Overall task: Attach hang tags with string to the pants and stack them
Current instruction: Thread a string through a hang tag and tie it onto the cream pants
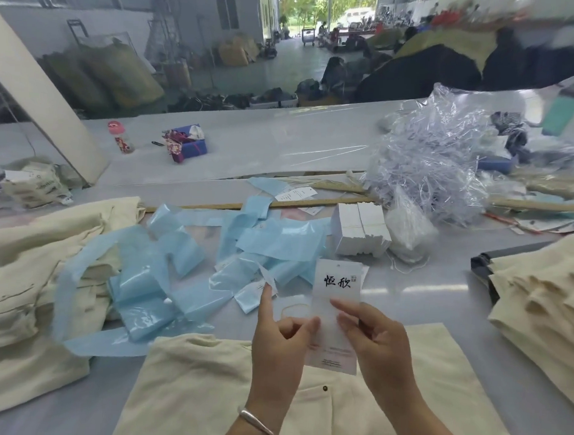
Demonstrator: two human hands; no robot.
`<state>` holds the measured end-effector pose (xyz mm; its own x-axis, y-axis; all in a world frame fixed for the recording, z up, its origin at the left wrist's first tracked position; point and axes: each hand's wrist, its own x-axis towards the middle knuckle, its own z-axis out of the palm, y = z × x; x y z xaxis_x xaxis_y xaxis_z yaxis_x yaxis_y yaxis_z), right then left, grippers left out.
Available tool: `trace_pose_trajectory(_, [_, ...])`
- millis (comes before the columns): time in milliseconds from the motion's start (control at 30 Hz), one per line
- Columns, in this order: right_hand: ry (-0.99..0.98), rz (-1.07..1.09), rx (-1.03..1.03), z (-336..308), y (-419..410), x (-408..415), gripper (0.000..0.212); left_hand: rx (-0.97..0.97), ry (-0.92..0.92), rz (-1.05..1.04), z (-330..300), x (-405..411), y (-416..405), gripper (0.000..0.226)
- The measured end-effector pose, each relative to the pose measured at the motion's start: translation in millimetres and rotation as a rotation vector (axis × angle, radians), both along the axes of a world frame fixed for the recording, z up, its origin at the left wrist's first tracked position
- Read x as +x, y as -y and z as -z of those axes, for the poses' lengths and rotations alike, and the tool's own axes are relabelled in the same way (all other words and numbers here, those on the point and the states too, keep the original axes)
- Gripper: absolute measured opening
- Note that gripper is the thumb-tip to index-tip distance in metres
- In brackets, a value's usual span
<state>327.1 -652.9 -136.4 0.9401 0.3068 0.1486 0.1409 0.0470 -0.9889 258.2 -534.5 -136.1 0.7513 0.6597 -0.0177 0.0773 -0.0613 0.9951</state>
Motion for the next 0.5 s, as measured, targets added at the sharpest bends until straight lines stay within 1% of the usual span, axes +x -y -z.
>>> trace_pose_trajectory(33, [-0.009, -0.015, -0.026, -0.6, 0.1, -4.4, 0.046, 0.018, -0.004, 0.016, -1.2, -5.6, 0.0, 0.087])
trace_pose_trajectory(100, [-0.089, -0.082, -0.051, -1.8, 3.7, -8.6, 0.046, 0.123, -0.01, 0.007, -4.5, -15.3, -1.2, 0.076])
trace_pose_trajectory(167, [-0.209, -0.157, -0.039, -1.5, 11.0, -9.6, 0.057, 0.244, -0.021, -0.045, -8.1, -24.0, -4.7, 0.06])
trace_pose_trajectory(233, [-0.274, -0.192, -0.045, -2.0, 16.9, -11.5, 0.068, 0.277, -0.023, -0.064, -14.0, -29.9, -9.7, 0.04])
trace_pose_trajectory(300, [-0.294, -0.208, -0.058, -2.8, 18.7, -15.5, 0.074, 0.205, -0.027, -0.03, -21.5, -33.2, -11.3, 0.022])
trace_pose_trajectory(333, [-0.296, -0.215, -0.06, -4.4, 18.6, -18.0, 0.077, 0.152, -0.019, -0.004, -26.0, -34.1, -10.5, 0.017])
trace_pose_trajectory(400, [-0.303, -0.239, -0.049, -7.9, 16.7, -23.0, 0.08, 0.057, 0.004, 0.031, -33.1, -35.8, -7.3, 0.017])
trace_pose_trajectory(500, [-0.288, -0.297, -0.031, -13.8, 12.7, -29.4, 0.076, -0.029, -0.001, 0.067, -36.0, -36.8, -4.9, 0.009])
